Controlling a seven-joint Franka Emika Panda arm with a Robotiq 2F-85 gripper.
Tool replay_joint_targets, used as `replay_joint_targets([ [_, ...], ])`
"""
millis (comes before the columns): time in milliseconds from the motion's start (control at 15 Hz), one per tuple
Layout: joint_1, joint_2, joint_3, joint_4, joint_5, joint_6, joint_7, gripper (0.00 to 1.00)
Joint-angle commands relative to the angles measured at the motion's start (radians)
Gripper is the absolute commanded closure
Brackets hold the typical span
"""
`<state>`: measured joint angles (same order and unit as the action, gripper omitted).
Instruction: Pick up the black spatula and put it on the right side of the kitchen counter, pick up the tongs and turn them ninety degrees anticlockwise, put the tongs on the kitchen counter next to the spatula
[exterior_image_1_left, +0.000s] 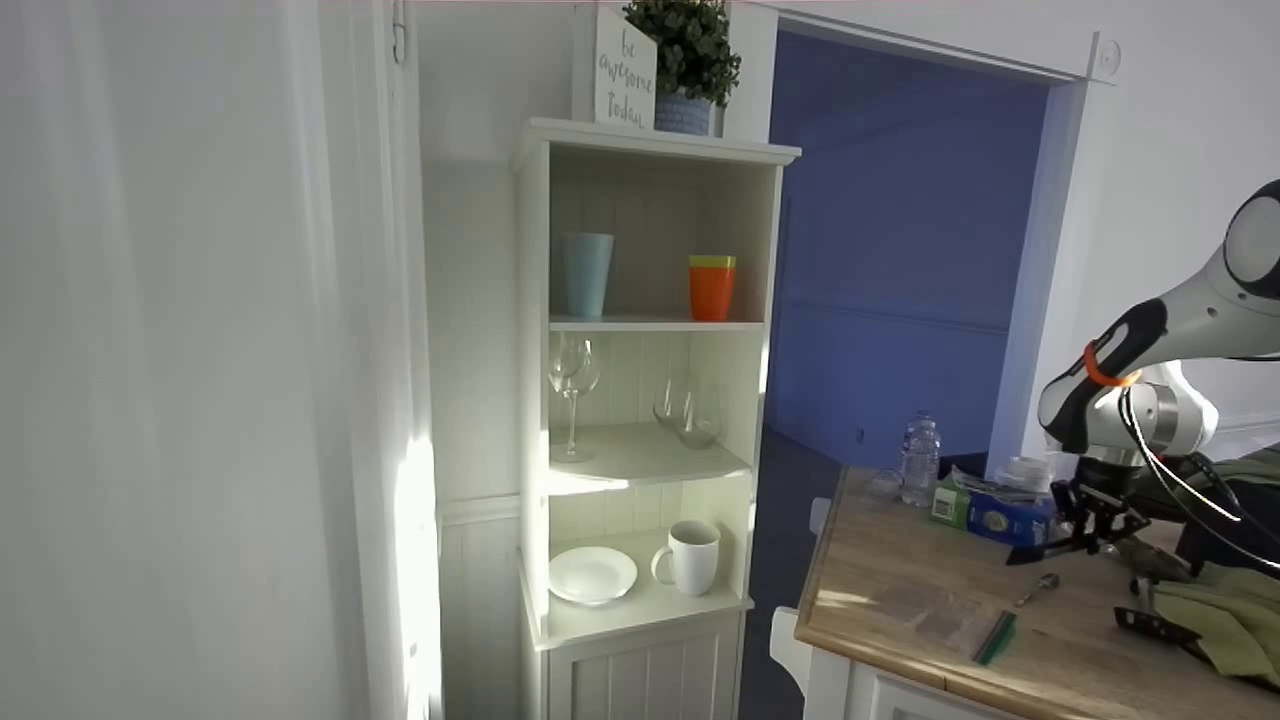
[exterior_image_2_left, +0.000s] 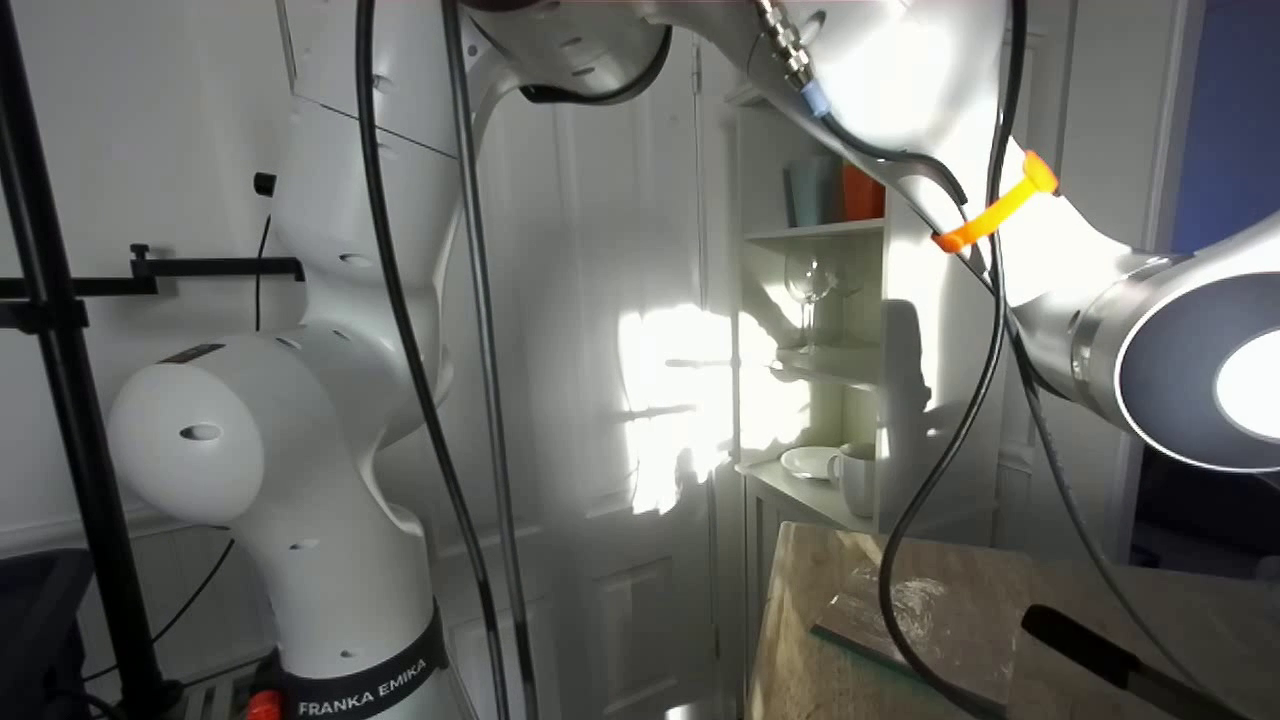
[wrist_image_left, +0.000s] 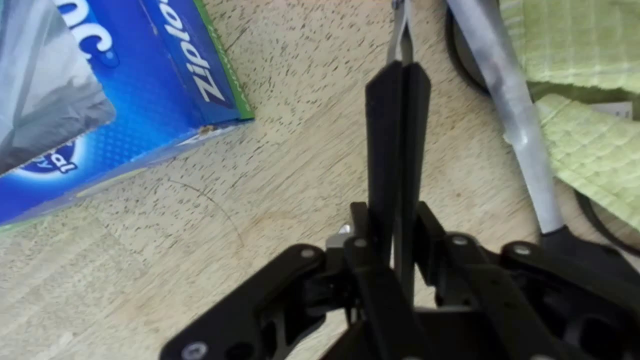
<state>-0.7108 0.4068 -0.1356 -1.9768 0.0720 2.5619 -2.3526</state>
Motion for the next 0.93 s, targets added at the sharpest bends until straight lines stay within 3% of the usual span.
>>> replay_joint_targets([
  [0,0.007,0.002,-0.028,-0.008,-0.080,0.031,-0.135,0.94],
  [267,0.028,0.045,-0.056,-0.006,-0.182,0.134,-0.216,0.94],
  [467,0.010,0.078,-0.034,-0.006,-0.185,0.209,-0.277,0.94],
  [867,-0.011,0.135,-0.011,0.024,-0.170,0.207,-0.374,0.94],
])
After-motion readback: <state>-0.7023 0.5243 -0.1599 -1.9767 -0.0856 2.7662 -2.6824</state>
